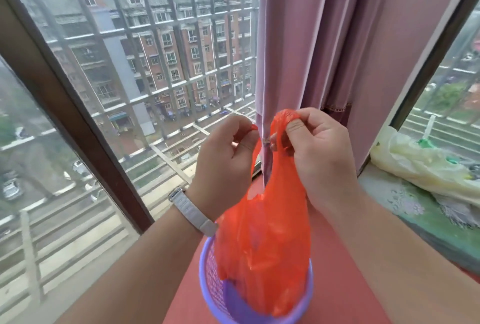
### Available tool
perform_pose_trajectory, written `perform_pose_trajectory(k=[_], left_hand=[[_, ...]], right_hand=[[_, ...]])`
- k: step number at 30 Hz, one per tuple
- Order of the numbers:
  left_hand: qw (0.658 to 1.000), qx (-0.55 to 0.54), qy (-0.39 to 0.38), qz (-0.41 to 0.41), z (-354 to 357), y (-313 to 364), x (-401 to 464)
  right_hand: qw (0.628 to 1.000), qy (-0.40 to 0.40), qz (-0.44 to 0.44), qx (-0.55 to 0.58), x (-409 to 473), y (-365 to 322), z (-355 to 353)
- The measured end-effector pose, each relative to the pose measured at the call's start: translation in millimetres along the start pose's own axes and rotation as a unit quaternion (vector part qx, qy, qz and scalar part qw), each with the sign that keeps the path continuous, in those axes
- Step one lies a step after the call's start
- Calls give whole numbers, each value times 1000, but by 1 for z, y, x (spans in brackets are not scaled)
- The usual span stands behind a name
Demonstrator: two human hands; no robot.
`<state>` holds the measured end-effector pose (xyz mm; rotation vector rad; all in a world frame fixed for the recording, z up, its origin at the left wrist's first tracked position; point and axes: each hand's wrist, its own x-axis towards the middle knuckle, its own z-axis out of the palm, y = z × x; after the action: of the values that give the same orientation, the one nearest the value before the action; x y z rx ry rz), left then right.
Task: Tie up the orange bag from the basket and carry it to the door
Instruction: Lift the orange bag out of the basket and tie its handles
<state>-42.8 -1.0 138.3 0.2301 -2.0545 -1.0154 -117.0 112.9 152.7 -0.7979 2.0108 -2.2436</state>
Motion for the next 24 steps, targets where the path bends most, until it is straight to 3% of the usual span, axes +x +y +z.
perform_pose_trajectory(k=[5, 9, 24], left_hand=[[997, -27, 72, 15, -22, 42, 36], [994, -73, 73, -21, -44, 79, 59], [977, -88, 25, -191, -145, 266, 157]], right_hand=[[999, -7, -51, 5, 23, -51, 14], [997, -17, -66, 22, 33, -91, 26], [992, -72, 92, -40, 76, -311, 40]])
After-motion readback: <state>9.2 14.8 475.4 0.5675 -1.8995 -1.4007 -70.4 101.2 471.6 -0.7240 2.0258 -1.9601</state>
